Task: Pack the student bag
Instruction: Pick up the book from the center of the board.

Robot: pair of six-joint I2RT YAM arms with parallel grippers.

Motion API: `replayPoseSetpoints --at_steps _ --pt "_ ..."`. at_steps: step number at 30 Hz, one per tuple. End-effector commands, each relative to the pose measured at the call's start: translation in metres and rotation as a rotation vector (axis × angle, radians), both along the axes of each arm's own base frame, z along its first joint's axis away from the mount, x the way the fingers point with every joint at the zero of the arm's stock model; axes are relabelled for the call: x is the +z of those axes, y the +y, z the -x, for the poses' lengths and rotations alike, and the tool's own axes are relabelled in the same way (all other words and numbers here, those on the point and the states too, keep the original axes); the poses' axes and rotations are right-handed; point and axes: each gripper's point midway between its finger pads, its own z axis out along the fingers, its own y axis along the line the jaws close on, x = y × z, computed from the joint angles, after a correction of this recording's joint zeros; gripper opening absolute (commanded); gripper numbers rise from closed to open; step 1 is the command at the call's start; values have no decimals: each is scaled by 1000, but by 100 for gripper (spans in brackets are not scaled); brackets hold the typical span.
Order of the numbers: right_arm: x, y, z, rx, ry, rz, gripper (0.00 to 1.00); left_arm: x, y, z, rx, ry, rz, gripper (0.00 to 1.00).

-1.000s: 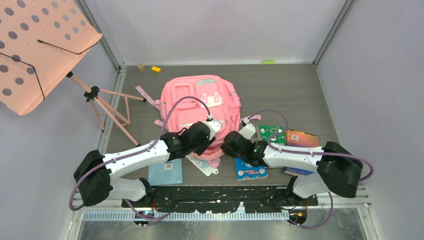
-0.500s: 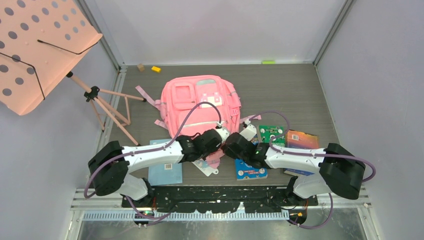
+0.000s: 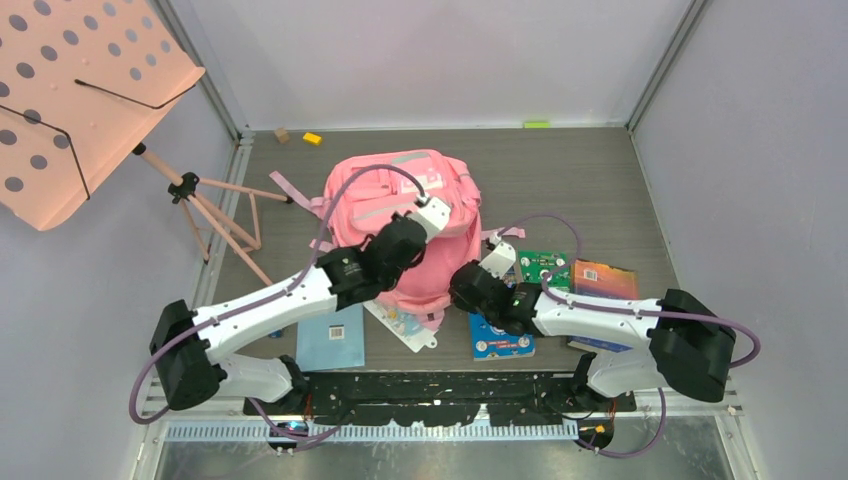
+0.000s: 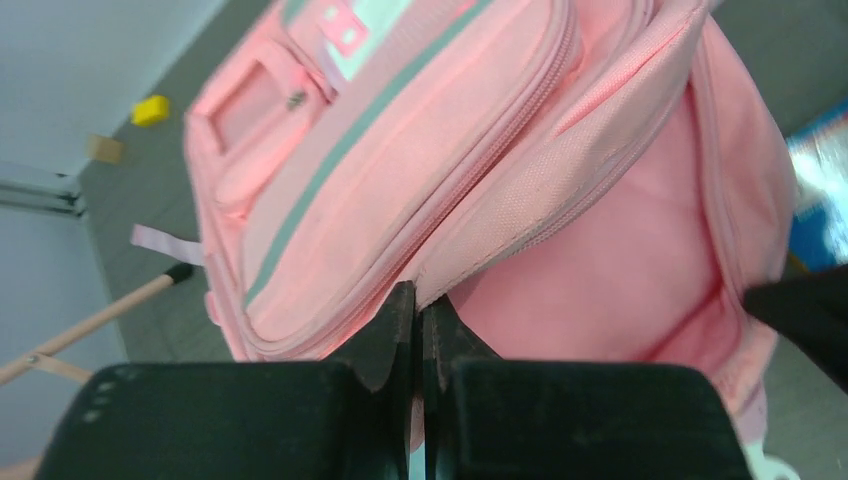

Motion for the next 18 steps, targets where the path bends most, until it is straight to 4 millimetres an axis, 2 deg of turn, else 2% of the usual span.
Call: replayPoseSetpoints --at_steps 1,4,6,7,8,10,12,18 --pt "19 -29 -15 -18 -93 218 3 85 26 -49 147 -233 132 0" --pt "36 -35 -26 -14 -150 300 11 93 34 -58 160 -248 166 0" --pt "48 -38 -31 -7 -172 354 23 100 38 -61 160 -258 194 0" --pt "57 -38 -34 0 -181 365 37 103 39 -62 153 -256 209 0" --pt "61 -40 -37 13 -187 391 45 104 40 -62 145 -247 226 0" --pt "72 -48 -40 23 -181 437 73 102 45 -62 157 -225 252 0" --pt "88 -54 -46 30 -173 450 85 96 49 -61 165 -200 271 0" --pt "108 -106 -58 6 -77 465 93 76 47 -59 161 -121 272 0"
